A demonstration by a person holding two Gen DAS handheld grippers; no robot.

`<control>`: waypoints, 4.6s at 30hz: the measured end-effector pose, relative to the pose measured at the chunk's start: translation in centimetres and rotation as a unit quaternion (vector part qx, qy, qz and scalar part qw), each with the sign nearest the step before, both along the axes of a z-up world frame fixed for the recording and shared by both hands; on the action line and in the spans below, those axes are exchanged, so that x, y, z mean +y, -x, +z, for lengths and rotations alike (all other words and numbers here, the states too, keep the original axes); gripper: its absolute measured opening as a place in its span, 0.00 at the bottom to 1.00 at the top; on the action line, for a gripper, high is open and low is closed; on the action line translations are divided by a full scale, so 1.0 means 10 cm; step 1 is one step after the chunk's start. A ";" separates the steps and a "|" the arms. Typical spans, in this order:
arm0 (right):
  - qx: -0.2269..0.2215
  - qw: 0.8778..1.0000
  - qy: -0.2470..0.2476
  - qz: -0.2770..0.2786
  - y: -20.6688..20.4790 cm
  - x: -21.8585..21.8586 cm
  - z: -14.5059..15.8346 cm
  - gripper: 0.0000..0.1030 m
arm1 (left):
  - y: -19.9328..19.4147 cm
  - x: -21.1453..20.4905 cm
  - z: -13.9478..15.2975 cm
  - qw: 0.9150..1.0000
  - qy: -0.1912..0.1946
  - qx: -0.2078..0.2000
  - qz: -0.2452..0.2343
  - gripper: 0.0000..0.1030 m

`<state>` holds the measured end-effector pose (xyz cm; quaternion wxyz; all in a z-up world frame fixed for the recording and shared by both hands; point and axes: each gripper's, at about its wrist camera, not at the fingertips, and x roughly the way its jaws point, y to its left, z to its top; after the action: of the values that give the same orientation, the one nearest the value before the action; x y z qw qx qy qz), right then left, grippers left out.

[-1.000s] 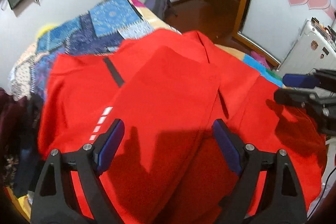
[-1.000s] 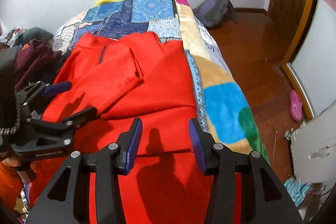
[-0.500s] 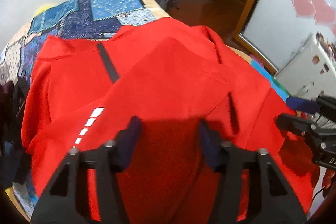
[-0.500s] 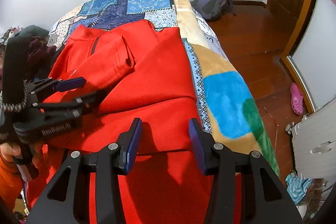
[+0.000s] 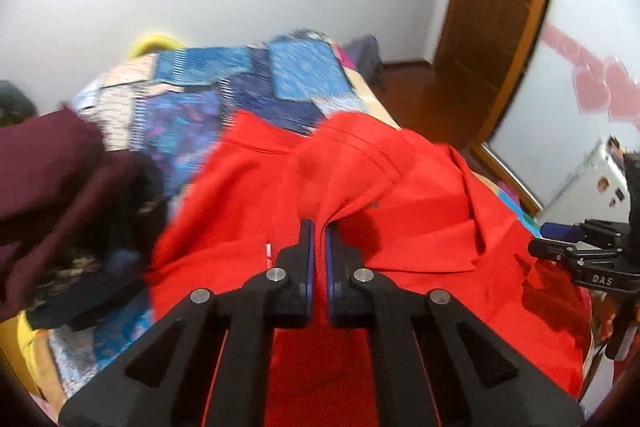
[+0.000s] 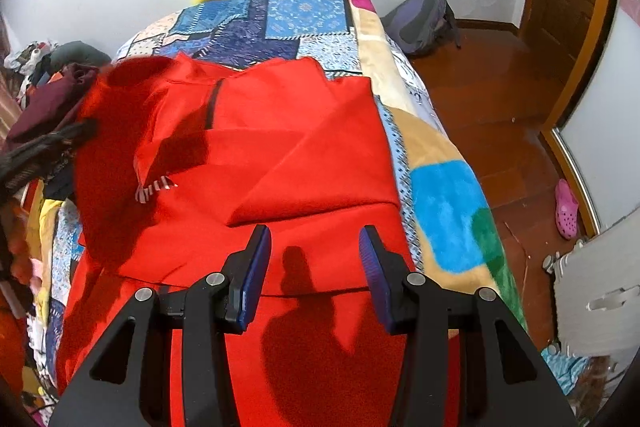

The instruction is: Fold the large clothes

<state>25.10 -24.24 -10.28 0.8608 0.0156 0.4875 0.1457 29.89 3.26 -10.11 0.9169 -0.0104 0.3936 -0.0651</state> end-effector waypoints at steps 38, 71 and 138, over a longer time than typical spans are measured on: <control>0.089 0.990 0.066 0.083 -0.61 0.57 -0.38 0.41 | 1.25 1.21 -1.14 0.979 -0.001 0.142 0.145 0.62; -0.049 0.996 0.062 0.027 -1.09 0.20 0.66 0.41 | -0.03 0.76 0.04 0.997 -0.032 -0.003 0.072 0.62; -0.025 0.994 -0.061 0.083 -0.95 0.61 0.45 0.02 | -0.32 0.30 -0.11 0.999 0.021 0.033 -0.036 0.04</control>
<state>34.62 -18.15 -5.74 0.8550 0.0242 0.4558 0.2461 33.04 6.26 -11.16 0.9002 -0.0178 0.4220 -0.1058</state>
